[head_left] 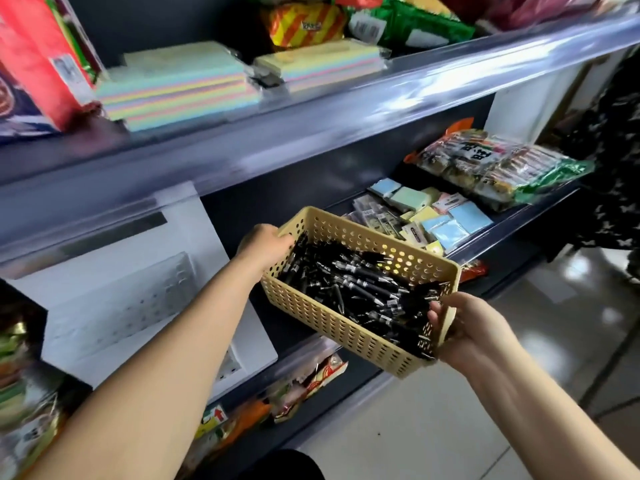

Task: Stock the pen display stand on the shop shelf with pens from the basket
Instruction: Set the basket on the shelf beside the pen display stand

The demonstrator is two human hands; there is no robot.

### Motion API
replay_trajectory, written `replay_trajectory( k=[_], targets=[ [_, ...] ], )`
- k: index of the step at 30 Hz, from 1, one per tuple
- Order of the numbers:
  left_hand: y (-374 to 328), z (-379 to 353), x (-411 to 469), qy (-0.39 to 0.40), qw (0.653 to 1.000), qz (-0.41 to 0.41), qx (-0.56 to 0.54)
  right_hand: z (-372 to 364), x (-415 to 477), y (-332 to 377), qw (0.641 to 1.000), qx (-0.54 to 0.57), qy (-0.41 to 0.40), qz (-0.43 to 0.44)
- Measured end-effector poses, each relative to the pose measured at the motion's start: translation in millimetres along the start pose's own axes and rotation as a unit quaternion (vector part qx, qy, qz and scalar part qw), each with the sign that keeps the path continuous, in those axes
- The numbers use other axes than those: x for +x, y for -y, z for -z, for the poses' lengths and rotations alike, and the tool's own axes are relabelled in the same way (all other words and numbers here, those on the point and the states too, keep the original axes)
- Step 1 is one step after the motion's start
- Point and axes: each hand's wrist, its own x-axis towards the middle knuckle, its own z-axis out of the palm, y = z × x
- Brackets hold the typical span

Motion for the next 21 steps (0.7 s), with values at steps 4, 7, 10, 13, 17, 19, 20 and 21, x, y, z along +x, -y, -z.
replay_trajectory(
  k=[4,7,10,13,17,19,20,21],
  targets=[
    [4.1,12.9,15.5,-0.006,0.999,0.004,0.039,-7.2,-12.6,-9.8,0.997,-0.063,0.031,-0.003],
    [6.7,19.5,27.7,0.0,0.998,0.002,0.056,-10.1,-4.4,-18.9,0.99,-0.138,0.011,0.04],
    [8.6,19.6,43.0,-0.001,0.998,0.004,0.063,-14.4,1.6,-25.3,0.982,-0.167,-0.006,0.085],
    [9.6,15.7,56.5,0.012,0.997,0.007,0.08,-22.4,1.3,-29.3,0.974,-0.202,0.027,0.102],
    [10.8,12.0,64.7,0.009,0.994,0.015,0.11,-28.6,3.4,-38.3,0.959,-0.241,0.018,0.149],
    [9.2,10.9,64.0,0.007,0.991,0.009,0.13,-29.4,7.2,-40.6,0.95,-0.259,0.001,0.174],
    [9.5,9.8,63.3,0.006,0.989,0.006,0.148,-28.8,9.4,-41.0,0.949,-0.262,-0.005,0.176],
    [9.2,9.7,59.4,0.004,0.986,0.002,0.166,-28.2,11.2,-41.6,0.949,-0.263,-0.005,0.173]
  ],
)
